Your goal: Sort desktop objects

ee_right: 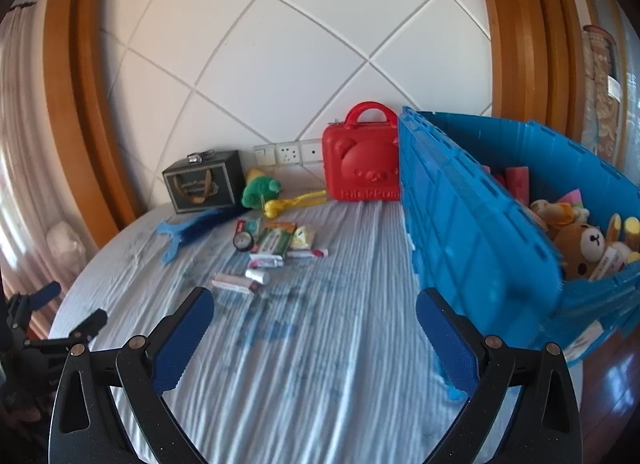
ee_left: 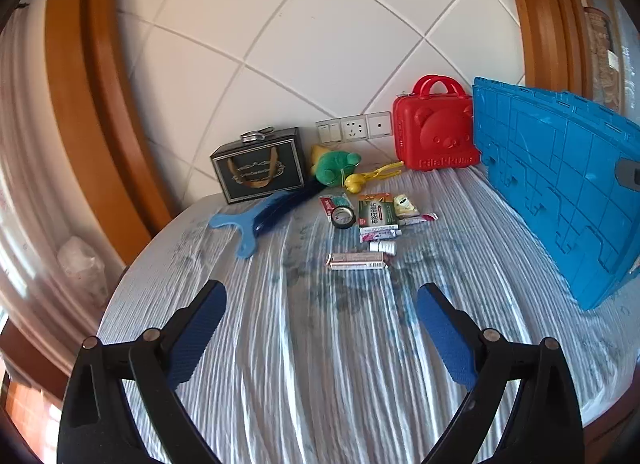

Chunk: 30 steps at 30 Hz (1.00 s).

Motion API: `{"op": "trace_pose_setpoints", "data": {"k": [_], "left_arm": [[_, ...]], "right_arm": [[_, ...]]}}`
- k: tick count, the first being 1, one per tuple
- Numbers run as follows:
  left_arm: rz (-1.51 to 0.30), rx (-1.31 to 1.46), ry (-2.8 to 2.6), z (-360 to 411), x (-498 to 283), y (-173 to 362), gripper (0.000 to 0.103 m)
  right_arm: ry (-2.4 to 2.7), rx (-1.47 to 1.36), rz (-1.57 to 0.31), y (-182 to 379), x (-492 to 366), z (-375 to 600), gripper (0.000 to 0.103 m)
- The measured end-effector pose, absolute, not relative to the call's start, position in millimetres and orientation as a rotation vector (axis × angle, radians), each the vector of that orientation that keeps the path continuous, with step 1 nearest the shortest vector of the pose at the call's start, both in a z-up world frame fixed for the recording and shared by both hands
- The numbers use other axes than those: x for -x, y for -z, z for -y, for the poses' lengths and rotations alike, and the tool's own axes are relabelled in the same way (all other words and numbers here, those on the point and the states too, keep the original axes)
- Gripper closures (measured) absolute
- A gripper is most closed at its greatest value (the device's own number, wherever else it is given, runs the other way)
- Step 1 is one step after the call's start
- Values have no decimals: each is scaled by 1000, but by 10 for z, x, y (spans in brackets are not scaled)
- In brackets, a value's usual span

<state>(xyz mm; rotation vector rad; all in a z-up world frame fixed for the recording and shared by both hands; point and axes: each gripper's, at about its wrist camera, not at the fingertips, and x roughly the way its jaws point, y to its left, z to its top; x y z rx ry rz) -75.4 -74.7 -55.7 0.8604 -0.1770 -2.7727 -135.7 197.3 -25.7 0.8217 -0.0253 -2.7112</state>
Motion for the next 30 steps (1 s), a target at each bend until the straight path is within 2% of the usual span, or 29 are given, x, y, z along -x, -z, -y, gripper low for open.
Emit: {"op": "trace_pose_setpoints", "data": {"k": [11,18,24,30], "left_arm": [[223,-925,2841,1136,1199,691,6],[157,-1005,2852,1368,1533,942,6],[212,-971,2859,1338,1832,842,6],[440,-923,2959,1251,2288,858,6]], "right_arm": [[2742,-864,25,253,1648,-1449,0],[2686,-961,-37,535,1885,-1214,0],[2642,-986,-43,581,2310,-1239,0],[2631,-937,-107,542,2897,-1188,0]]}}
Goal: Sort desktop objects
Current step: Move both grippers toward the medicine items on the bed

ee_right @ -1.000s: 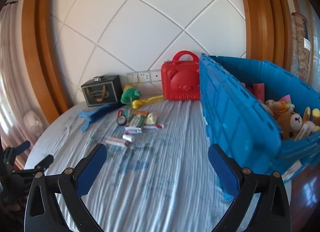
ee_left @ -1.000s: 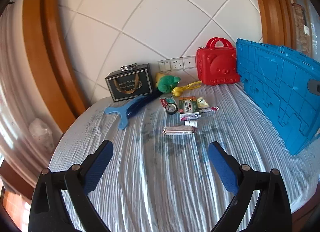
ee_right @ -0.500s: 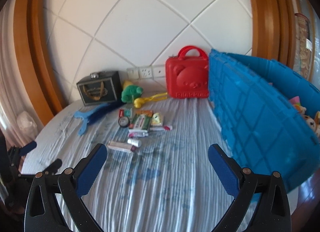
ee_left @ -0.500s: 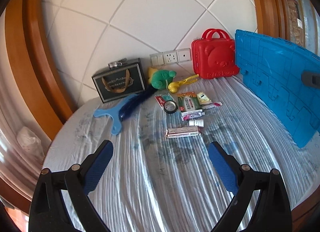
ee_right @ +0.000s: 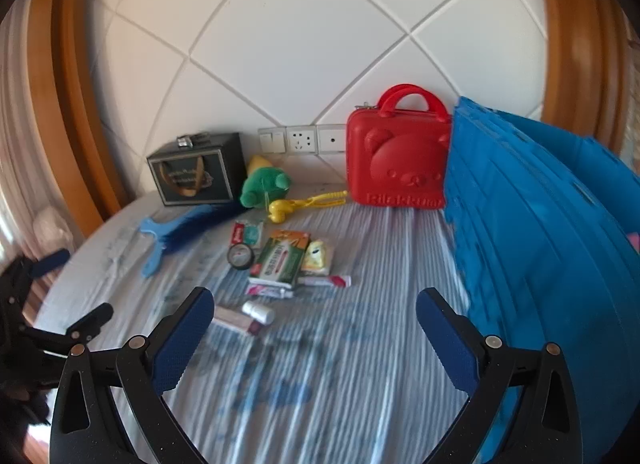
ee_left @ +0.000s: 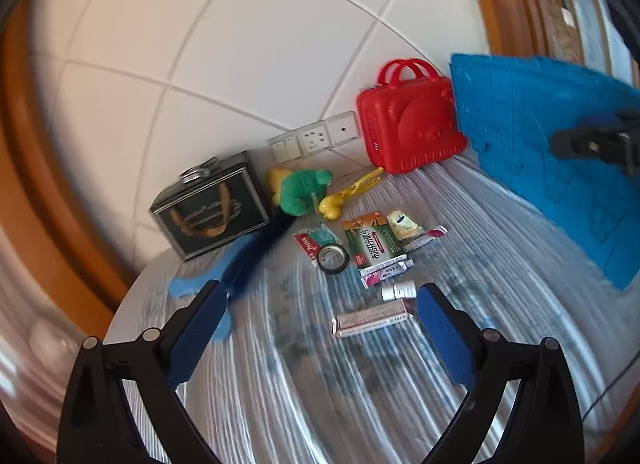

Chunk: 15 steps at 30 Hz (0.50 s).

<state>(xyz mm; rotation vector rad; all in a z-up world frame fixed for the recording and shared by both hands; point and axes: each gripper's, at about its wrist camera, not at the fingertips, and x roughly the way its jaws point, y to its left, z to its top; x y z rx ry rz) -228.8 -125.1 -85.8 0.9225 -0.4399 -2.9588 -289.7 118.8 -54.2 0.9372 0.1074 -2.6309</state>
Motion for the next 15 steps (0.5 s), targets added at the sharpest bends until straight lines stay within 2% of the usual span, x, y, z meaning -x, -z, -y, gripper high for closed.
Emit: {"op": "trace_pose_setpoints", "data": {"k": [8,15], "left_arm": [[500,-1190,3015,1367,2858,1558,6],[711,-1390,3080,1372,3362,2200,6]], "right_arm": [[2519,-1180,-117,1278,3830,-1086,0],[2457,-1345,-130,1853,4345,-1010,0]]}}
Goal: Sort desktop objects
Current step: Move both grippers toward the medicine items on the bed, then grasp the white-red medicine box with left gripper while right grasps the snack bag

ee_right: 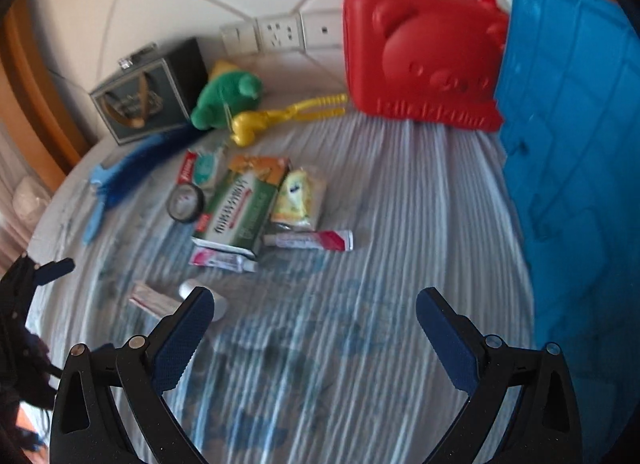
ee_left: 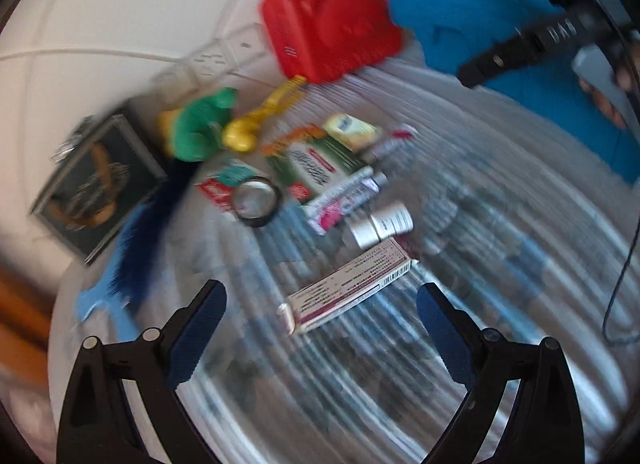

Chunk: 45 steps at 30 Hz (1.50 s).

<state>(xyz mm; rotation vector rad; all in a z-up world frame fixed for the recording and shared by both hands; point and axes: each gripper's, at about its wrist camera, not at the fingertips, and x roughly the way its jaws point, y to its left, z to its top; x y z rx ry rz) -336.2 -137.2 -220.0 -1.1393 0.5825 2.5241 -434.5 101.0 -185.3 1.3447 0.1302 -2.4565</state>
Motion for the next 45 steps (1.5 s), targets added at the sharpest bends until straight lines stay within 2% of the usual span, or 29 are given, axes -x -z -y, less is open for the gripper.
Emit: {"op": "trace_pose_setpoints", "data": {"k": [7,9,11,12,14,19,22,23,26,31,35,39,42,43,44,45], "left_arm": [[-677,1076,-2249,1259,3705,2570,6],[-696,1079,-2174,1239,3763,2665,9],[-693,1098,-2099,1250,3812,2754,22],[-657,1104,-2068,1280,3851,2774,30],[-570,1136,-2017,1337,3922,2788,39],[-498,1144,-2027,1426,3863,2807,43],[-483,1155,-2035,1444,3743,2794,57],[-476,1159,-2039,1446,3706,2787,64],[-449,1181,-2062,1406,3608,2785,75],[-372,1207,-2137,1306,3494,2790,75],[-311,1229,-2170,1320,3472,2785,75],[-300,1230,-2187,1317,3442,2788,75],[-294,1232,-2207,1301,3424,2793,75],[-291,1235,-2212,1296,3428,2795,75],[-287,1239,-2219,1287,3449,2803,75],[-279,1244,-2231,1283,3444,2802,75]], "right_arm": [[2425,-1430,-108,2174,4571,-1028,0],[2422,-1440,-112,2231,4614,-1028,0],[2421,-1444,-120,2284,4672,-1017,0],[2421,-1445,-129,2310,4708,-1001,0],[2427,-1437,-145,2347,4788,-975,1],[2429,-1398,-153,2409,4973,-869,1],[2427,-1373,-189,2460,5068,-784,2],[2420,-1368,-202,2487,5112,-749,3],[2386,-1378,-234,2586,5241,-655,16],[2350,-1364,-281,2697,5460,-526,21],[2311,-1393,-301,2802,5660,-418,34],[2293,-1390,-263,2837,5778,-314,34],[2302,-1389,-294,2883,5810,-210,41],[2312,-1380,-361,2887,5795,-153,57],[2297,-1360,-389,2873,5762,-106,80],[2290,-1358,-402,2858,5734,-74,88]]}}
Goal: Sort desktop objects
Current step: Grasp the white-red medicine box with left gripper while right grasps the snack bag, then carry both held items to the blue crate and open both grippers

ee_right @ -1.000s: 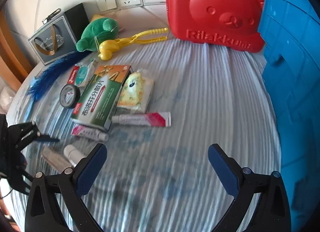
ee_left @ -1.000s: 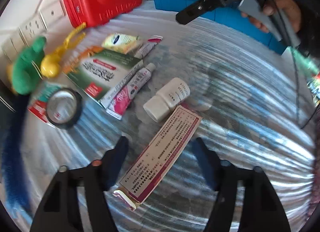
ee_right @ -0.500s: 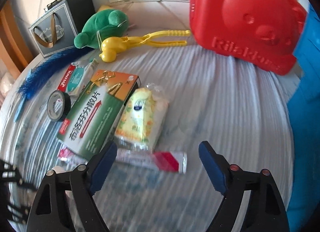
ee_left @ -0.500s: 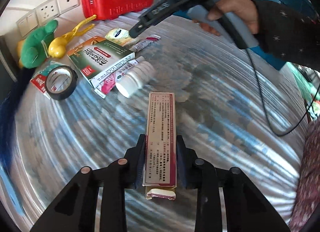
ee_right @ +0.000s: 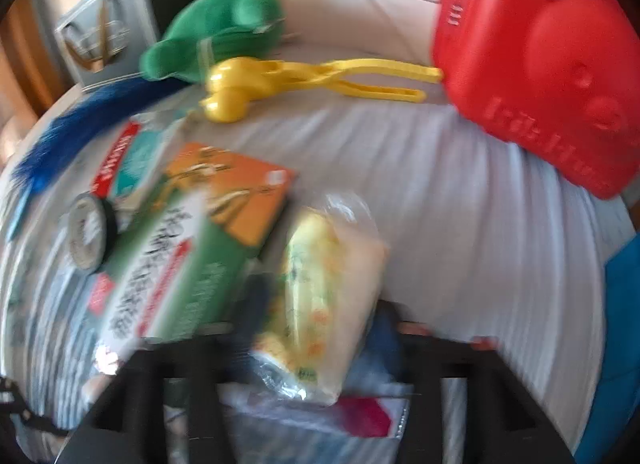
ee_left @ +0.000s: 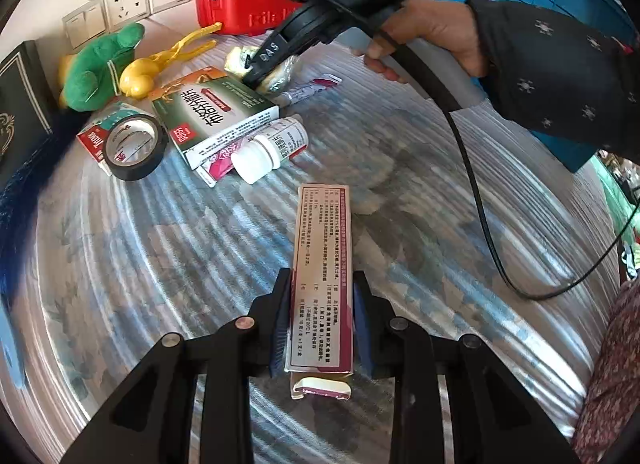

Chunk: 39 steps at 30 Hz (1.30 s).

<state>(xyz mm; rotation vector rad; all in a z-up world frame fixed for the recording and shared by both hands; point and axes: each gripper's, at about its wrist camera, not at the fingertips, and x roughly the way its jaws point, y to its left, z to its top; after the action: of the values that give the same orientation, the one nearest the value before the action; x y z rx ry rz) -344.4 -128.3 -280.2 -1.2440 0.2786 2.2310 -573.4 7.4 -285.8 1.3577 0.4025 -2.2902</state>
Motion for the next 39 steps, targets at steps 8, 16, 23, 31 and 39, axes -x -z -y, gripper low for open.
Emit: {"op": "trace_pose_setpoints", "data": {"k": [8,16,23,31,39], "left_arm": [[-240,1286,-2322,1242,3365,2776,75],[-297,1205,-2423,1189,3244,2362,75],[-324,1103,-2530,1066,3013,1797,75],[-350,895,-2566,776,2607,1097,75],[-366,695,-2505,334,2320,449,75]], "right_arm": [[2334,-1289,-345,2541,5437,-271,89],[2362,-1239,-278,2148,5022,-461,89],[2399,-1164,-212,1648,4426,-640,89],[2514,-1030,-186,941,3632,-949,89],[2689,-878,-103,257,2817,-1474,89]]}}
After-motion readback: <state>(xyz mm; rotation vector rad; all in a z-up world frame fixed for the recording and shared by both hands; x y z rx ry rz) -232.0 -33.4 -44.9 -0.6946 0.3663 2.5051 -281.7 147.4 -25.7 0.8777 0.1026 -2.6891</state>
